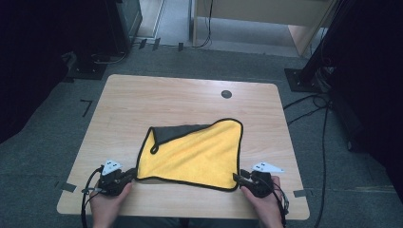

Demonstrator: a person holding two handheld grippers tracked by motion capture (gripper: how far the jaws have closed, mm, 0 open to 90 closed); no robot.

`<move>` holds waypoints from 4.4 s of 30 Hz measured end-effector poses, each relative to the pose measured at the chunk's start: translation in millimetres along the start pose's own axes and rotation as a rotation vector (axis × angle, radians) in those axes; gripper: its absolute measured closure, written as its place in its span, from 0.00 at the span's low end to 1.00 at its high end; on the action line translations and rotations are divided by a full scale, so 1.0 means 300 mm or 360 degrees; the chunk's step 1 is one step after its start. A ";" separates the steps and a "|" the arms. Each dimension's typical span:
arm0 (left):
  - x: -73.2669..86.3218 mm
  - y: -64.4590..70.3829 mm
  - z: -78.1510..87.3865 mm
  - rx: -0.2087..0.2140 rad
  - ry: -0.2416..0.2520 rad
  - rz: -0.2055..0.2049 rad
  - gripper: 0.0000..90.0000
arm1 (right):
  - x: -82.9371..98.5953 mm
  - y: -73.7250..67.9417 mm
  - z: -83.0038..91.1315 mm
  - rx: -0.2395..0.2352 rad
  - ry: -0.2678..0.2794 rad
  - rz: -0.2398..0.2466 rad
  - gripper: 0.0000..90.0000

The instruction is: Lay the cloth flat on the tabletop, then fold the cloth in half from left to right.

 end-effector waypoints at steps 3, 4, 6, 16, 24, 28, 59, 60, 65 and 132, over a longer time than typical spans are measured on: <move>0.001 -0.001 0.002 0.0006 -0.0005 -0.0016 0.94 | 0.009 -0.018 -0.015 0.0068 -0.0007 0.0073 0.71; 0.001 -0.001 0.002 0.0013 -0.0006 -0.0018 0.94 | 0.010 -0.020 -0.016 0.0096 -0.0001 0.0087 0.73; 0.001 0.001 0.004 0.0020 -0.0005 -0.0029 0.95 | 0.016 -0.026 -0.015 0.0126 0.0006 0.0100 0.80; -0.001 0.010 0.018 0.0059 -0.0008 -0.0076 0.97 | 0.026 -0.012 0.011 0.0152 -0.0040 0.0197 1.00; 0.006 0.021 0.026 0.0173 -0.0055 -0.0120 0.97 | 0.033 0.019 0.039 0.0194 -0.0057 0.0197 1.00; 0.021 0.053 0.029 0.0268 -0.0131 -0.0169 0.97 | 0.037 0.038 0.058 0.0240 -0.0073 0.0221 1.00; -0.003 0.010 -0.031 -0.0040 0.0044 -0.0276 0.44 | -0.273 -0.608 -0.560 -0.0300 0.0045 0.0326 0.67; -0.003 0.012 -0.032 -0.0045 0.0045 -0.0285 0.44 | -0.273 -0.608 -0.560 -0.0300 0.0045 0.0326 0.67; -0.001 0.014 -0.031 -0.0060 0.0037 -0.0299 0.42 | -0.239 -0.630 -0.646 -0.0236 -0.0056 0.0339 0.75; 0.001 0.020 0.015 -0.0057 0.0032 -0.0273 0.48 | -0.645 -0.506 -0.927 -0.0155 0.0085 0.0348 0.57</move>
Point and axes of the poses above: each handheld gripper's, and its own axes: z roughly backward along the jaws, x roughly out of its underside, y roughly to its right, the point moved 5 cm from there along -z, roughly forward along the jaws, and after that the axes turned 9 degrees about y, right-handed, at the moved point
